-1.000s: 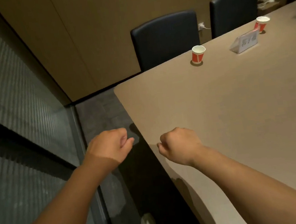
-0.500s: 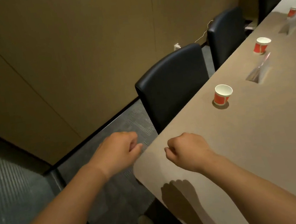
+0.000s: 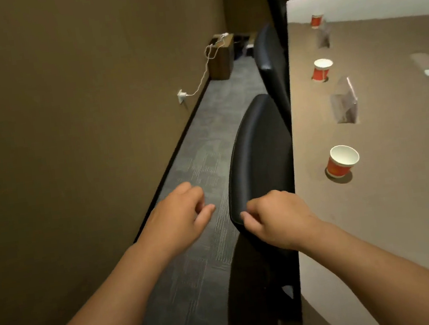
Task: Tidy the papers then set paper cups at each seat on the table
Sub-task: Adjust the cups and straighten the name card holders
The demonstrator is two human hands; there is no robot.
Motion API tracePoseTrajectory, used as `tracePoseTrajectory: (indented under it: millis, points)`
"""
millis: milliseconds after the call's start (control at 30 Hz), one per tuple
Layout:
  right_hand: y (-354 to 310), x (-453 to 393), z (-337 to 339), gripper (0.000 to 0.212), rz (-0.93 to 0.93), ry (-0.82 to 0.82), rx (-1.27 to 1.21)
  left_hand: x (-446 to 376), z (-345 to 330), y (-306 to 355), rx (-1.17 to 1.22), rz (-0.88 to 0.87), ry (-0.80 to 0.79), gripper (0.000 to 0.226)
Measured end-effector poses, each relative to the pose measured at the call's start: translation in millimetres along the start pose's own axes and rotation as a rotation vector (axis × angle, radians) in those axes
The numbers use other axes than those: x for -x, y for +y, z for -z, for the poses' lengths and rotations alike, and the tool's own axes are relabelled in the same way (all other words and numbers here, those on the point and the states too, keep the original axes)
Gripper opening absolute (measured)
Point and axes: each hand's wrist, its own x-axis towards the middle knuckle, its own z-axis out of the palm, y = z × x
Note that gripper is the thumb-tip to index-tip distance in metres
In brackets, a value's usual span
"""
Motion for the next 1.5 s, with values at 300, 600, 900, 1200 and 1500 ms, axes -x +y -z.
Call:
tracePoseTrajectory:
  millis: [300, 600, 900, 1200, 1500]
  points:
    - [-10, -69, 10, 0.043, -0.48, 0.091, 0.023, -144, 30, -45, -0.032, -0.473, -0.149, 0.027]
    - [62, -163, 12, 0.031, -0.774, 0.121, 0.032, -321, 10, -19, -0.065, -0.835, -0.213, 0.019]
    - [148, -209, 29, 0.035, -0.998, 0.091, 0.006, -456, -22, 61, -0.02, -1.126, -0.306, 0.015]
    - [236, -214, 12, 0.025, -1.47, 0.074, -0.105, -568, -93, 164, -0.042, -1.463, -0.489, 0.009]
    - [272, -212, 20, 0.033, -1.879, 0.171, -0.105, -635, -140, 248, -0.086, -1.719, -0.554, 0.017]
